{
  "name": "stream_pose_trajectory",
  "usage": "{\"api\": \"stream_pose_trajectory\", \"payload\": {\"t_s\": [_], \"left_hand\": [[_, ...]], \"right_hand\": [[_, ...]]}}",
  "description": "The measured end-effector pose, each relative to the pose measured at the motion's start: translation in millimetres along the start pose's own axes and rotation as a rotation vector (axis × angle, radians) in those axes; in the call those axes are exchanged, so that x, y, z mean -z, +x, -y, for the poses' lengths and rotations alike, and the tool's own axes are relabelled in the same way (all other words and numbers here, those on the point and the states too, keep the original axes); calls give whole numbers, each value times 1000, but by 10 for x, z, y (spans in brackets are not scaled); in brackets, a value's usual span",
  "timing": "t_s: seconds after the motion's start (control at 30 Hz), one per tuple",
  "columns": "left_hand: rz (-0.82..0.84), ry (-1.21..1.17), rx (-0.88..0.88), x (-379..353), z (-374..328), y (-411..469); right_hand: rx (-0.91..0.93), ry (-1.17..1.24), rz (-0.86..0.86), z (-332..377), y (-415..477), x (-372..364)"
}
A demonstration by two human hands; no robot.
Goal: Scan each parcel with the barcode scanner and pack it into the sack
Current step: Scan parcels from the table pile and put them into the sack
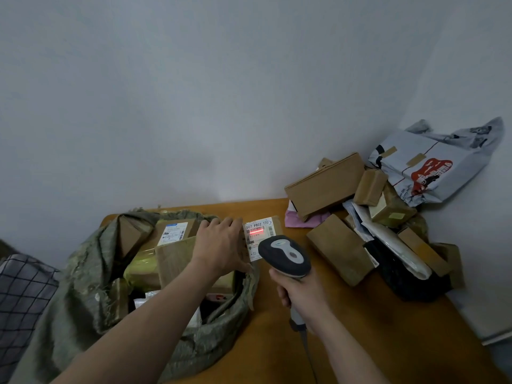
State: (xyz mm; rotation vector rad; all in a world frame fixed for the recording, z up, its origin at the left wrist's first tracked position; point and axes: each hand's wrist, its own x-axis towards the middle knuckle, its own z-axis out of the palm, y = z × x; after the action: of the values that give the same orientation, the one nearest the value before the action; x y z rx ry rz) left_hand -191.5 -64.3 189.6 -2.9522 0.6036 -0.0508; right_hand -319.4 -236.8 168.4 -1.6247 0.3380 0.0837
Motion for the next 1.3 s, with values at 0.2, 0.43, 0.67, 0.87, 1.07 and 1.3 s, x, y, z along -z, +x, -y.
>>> {"api": "stream_pose_trajectory", "payload": {"t_s": [0.2, 0.43, 0.67, 0.87, 1.07, 1.3], "left_hand": [[-12, 14, 25, 10, -12, -7], [-17, 32, 32, -13, -6, 24], [-10, 33, 36, -7, -13, 27], [-23, 27, 37, -9, -7, 11], [16, -172, 150, -21, 34, -24], [-55, -596, 299, -85, 80, -141]], "right_hand": [[26, 7, 16, 24, -19, -40], [49, -12, 6, 65, -60, -23], [61, 9, 20, 75, -91, 1], [44, 42, 17, 76, -106, 3], [41, 77, 5, 57, -108, 22], [-21, 165, -41, 58, -43, -80]]}}
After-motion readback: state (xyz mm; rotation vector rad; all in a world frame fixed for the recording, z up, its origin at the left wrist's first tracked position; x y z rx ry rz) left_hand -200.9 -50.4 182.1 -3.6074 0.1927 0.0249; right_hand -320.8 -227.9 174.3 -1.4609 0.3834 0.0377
